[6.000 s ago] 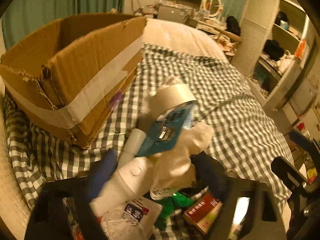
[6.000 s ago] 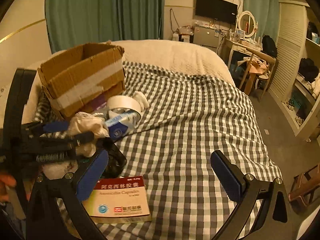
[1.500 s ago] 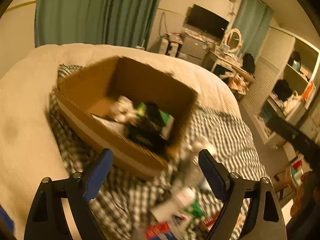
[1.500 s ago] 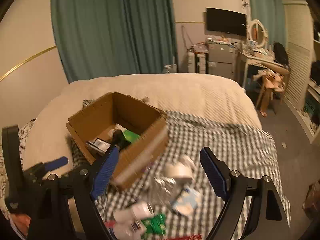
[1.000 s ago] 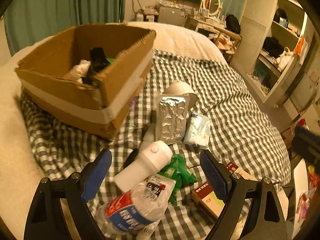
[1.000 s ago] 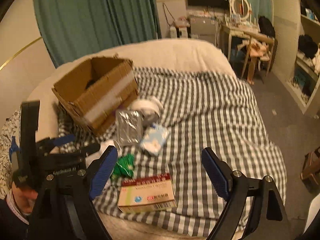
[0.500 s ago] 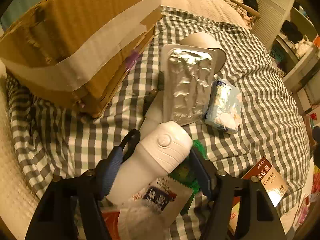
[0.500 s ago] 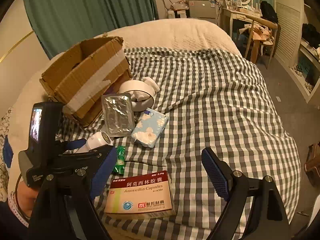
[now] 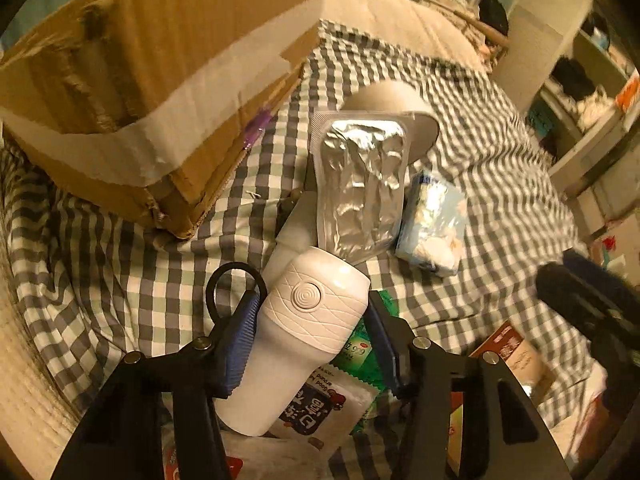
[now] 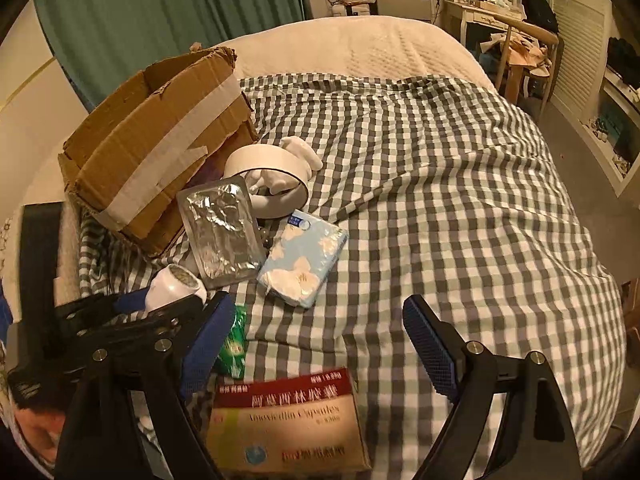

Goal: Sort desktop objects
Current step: 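Grasp the blue tissue pack with the right tool while the left tool holds the white bottle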

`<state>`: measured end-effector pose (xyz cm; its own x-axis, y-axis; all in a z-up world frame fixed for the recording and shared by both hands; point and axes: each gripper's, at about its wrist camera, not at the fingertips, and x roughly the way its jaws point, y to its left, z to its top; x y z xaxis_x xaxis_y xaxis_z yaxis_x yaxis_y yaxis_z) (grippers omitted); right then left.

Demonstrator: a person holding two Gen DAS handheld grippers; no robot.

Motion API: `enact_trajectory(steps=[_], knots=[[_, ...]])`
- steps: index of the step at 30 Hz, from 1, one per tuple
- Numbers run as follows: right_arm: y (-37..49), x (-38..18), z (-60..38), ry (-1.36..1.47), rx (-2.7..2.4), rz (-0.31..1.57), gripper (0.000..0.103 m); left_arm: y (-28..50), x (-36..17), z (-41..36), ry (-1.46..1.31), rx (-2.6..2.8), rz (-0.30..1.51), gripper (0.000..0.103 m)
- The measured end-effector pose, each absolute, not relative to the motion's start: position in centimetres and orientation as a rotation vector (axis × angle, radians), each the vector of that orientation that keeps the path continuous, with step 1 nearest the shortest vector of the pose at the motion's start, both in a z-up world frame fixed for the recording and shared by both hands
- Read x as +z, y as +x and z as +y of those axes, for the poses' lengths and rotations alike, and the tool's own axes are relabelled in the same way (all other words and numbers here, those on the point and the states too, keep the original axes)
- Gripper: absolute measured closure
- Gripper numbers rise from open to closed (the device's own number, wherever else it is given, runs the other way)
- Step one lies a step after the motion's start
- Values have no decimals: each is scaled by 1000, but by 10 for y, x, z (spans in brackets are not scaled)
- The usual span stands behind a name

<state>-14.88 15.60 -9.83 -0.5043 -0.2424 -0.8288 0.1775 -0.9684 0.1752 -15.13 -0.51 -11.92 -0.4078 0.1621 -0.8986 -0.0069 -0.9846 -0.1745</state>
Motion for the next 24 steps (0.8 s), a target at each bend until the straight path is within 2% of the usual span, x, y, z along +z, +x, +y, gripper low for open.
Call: enact_trajectory(steps=[6,14,15,16,18,24], knots=[[-173,-119,137,1466,-2511,-138,17,-136,-93,-36,-1435,2613,-461,49],[-204,-152,106,1584,-2489,-46,17,-134,-82,-47,-1285,2723,-475,50],[-206,-157,104,1605,-2478,-40,19,-134,-82,-46,-1278,2722,-463,50],[-208,-159,103,1617,-2464,-38,32,-135,-83,-45,-1274,2722,-458,50],[-210,-163,101,1632,-2441,-22,41,-138,-87,-41,-1272,2697,-481,50],[-198,-155,109,1602,-2433,-21,47,-141,-87,-39,-1256,2732,-483,50]])
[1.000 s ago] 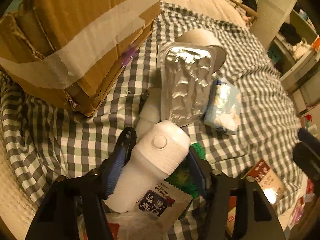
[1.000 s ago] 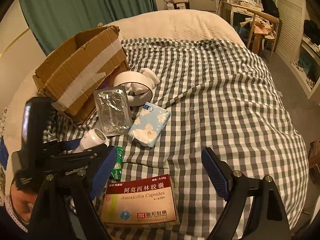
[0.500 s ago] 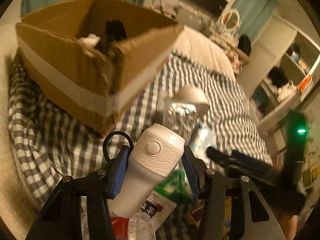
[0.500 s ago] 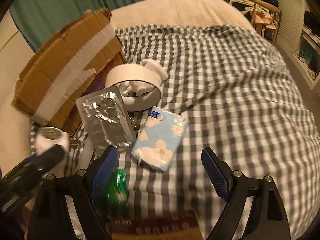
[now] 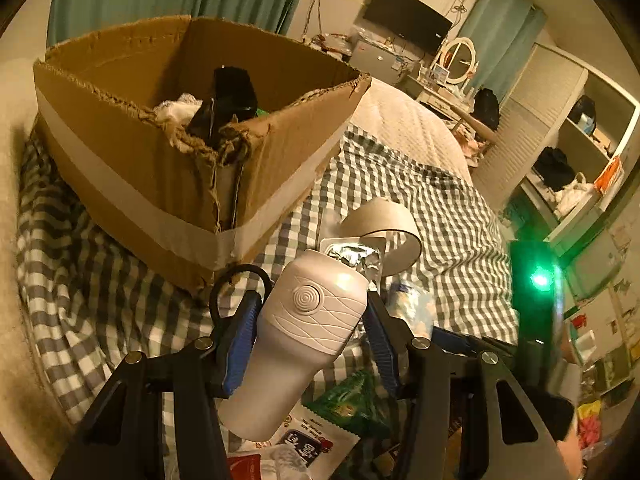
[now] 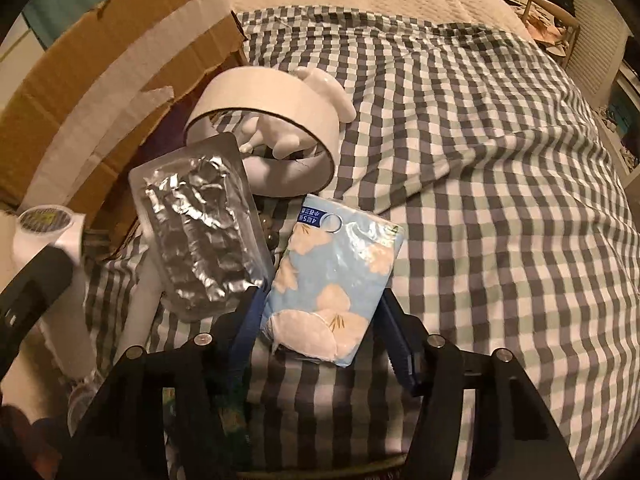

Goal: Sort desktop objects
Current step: 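Grasp the blue tissue pack with the right tool while the left tool holds the white bottle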

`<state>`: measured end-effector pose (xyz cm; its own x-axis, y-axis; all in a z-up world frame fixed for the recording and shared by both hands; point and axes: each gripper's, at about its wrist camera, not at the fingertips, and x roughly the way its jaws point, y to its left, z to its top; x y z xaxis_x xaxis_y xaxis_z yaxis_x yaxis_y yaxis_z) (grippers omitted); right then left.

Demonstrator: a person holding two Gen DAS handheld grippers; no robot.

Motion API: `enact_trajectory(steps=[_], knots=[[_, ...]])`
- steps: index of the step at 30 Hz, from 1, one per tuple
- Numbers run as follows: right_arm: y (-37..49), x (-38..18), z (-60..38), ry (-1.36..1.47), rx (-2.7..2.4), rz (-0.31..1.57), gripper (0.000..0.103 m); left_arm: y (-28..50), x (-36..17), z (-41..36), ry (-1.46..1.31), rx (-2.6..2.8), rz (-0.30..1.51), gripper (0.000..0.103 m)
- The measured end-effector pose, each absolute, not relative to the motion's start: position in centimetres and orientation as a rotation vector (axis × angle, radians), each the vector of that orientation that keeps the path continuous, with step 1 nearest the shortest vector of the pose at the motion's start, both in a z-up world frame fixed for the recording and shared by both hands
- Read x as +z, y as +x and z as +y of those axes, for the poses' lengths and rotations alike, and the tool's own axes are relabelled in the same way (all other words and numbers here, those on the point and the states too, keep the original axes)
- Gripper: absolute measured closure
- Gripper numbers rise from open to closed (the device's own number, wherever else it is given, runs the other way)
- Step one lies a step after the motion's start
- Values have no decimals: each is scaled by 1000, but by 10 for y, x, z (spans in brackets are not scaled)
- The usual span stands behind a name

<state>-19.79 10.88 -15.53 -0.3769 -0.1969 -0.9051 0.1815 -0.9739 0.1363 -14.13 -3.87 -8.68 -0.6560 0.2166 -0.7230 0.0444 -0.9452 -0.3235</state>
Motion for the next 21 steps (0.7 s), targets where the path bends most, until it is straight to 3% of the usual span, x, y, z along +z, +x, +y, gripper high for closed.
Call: enact_trajectory(steps=[11,21], knots=[[-142,-105,125,1494,-2487,107,54,-140,-88,-40,-1302,2695,-538,50],[-104,-61,147,1386,-2551,13,55,-122,-74,-28,-1283,2717,-439,49]])
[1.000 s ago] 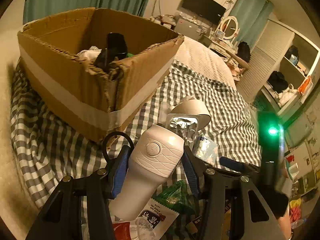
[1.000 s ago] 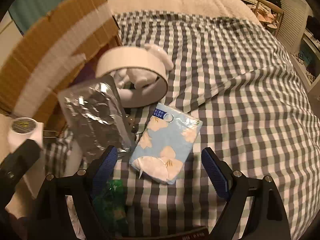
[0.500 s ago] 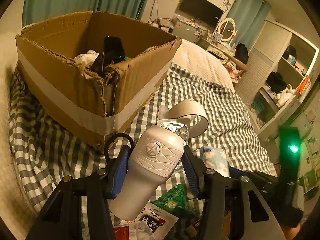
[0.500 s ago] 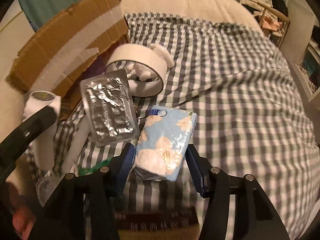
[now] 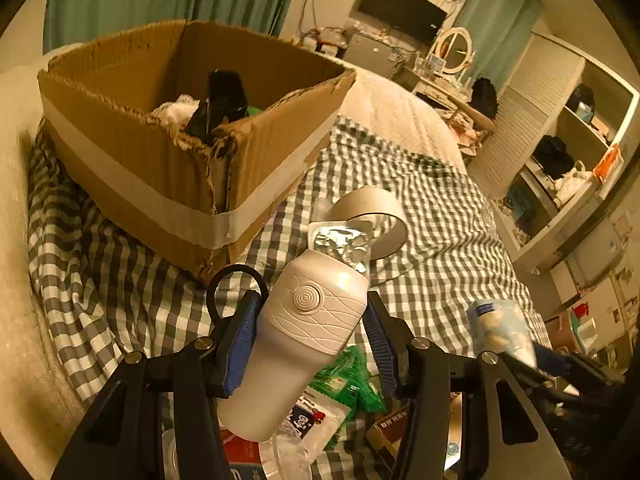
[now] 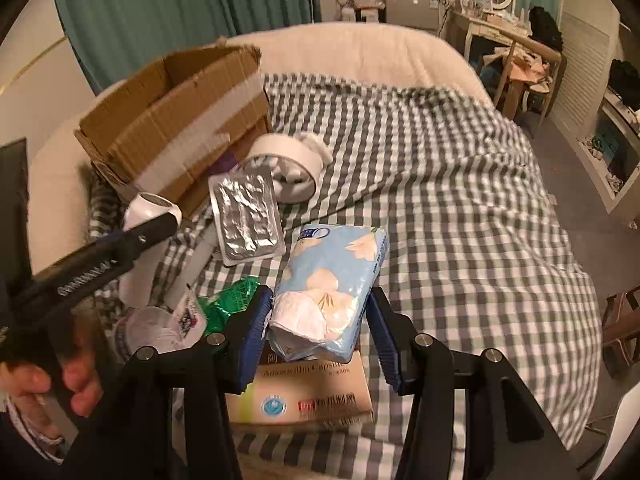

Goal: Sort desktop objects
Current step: 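Grasp the blue tissue pack with the right tool while the left tool holds the white bottle, then carry the tissue pack and white bottle into the box and release both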

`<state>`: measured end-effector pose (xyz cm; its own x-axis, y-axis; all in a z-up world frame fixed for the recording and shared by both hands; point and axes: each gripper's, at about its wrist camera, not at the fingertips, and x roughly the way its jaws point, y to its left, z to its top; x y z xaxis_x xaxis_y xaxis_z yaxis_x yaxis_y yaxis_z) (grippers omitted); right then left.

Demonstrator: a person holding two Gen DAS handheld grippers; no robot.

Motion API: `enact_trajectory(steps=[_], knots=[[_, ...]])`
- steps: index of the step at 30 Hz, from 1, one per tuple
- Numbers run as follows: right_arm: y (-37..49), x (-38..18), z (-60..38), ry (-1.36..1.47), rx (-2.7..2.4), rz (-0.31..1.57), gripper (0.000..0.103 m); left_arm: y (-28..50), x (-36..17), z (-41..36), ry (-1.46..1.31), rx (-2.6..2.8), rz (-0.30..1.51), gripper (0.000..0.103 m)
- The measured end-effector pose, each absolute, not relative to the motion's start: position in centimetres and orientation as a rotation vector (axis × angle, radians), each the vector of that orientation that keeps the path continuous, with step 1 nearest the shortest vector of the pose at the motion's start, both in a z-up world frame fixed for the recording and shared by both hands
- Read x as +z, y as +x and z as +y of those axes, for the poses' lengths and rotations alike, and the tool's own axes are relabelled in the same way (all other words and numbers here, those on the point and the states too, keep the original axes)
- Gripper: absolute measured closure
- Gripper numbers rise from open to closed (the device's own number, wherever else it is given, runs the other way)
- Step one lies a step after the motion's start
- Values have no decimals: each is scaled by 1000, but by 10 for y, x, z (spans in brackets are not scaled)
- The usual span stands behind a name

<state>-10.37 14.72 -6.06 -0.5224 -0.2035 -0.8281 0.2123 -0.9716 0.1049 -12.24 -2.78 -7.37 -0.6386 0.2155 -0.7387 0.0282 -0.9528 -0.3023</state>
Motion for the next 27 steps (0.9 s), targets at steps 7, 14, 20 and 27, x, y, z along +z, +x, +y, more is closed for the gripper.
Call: enact_trajectory(steps=[7,14,20,27], knots=[[-90,-21,149,1275,-2588,-7,55,-106,-55,-29,-1228,2748,-413,50],[-84,5,132,1216,-2589,43,55,-96,-24,-41,-1182,2762,-428,49],[-85,34,124,1129,-2625,24,55,-102,19,-57,-1104,2746,-446,49],[-102,71,100,1018,-2632,40,55,-112,71,-71,-951,2865,-374,49]])
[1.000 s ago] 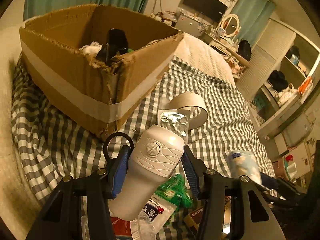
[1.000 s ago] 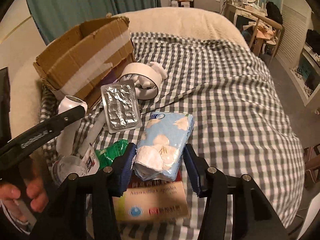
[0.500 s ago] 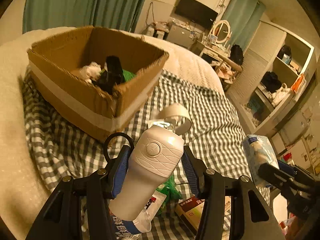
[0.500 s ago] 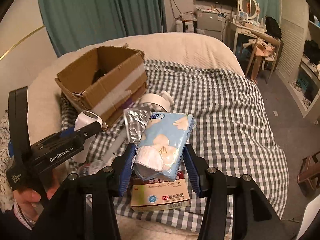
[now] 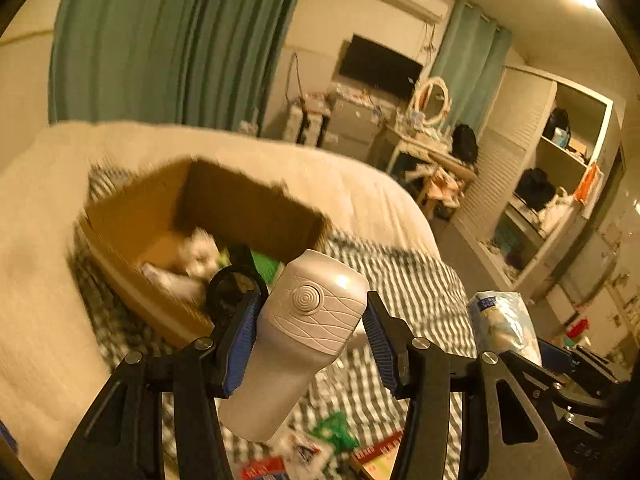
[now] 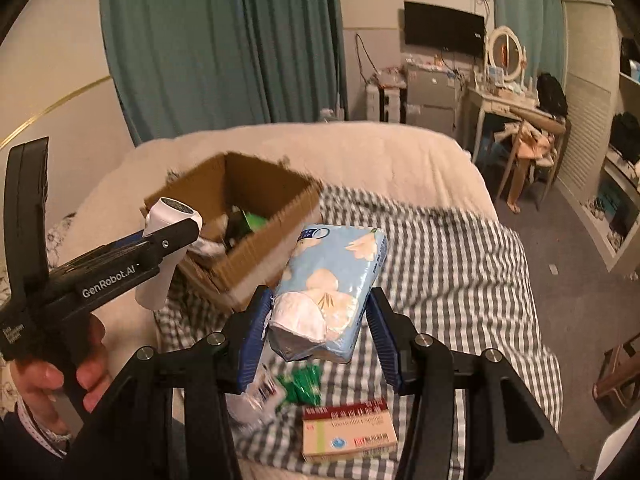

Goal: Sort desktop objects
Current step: 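Carry the tissue pack and white bottle into the box and release both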

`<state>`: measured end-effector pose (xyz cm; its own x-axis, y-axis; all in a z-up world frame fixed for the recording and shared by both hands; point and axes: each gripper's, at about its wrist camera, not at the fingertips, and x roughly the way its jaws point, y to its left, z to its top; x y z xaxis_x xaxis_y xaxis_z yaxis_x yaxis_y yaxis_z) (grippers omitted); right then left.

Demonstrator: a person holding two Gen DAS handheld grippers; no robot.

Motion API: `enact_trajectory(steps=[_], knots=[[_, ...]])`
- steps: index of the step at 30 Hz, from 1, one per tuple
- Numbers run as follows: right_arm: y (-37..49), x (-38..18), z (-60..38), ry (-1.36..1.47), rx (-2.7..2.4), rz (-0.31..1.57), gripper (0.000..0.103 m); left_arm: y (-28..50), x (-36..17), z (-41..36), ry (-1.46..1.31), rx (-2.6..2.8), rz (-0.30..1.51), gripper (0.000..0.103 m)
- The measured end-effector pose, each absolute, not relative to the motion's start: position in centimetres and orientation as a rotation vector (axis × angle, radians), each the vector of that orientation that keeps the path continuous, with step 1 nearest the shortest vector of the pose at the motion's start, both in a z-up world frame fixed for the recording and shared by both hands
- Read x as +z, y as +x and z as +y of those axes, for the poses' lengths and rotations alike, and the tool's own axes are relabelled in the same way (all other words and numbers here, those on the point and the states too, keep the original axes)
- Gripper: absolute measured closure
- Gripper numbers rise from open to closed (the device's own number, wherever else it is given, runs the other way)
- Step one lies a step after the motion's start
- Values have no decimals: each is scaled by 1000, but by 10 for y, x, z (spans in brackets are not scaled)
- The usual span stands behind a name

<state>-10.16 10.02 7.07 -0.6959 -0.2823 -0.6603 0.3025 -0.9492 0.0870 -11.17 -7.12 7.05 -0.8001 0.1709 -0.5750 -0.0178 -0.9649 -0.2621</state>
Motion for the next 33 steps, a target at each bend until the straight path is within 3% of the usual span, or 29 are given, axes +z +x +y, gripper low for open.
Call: enact_trajectory(steps=[13,29,32,33], knots=[[-170,87,32,934,-2533,72,55,-166,87,-140,-889,2967,-426,49],[-277,11,-35,1080,-2400,-38,55,-245,8,-186,-1110,2977,-413,49],[-282,15,-36,1012,-2476,-37,45,-249,2,-189,-1126,2981,-407,46],[-282,19,-30,986,-2495,-62,30,-249,2,-188,-1133,2996,-391,33]])
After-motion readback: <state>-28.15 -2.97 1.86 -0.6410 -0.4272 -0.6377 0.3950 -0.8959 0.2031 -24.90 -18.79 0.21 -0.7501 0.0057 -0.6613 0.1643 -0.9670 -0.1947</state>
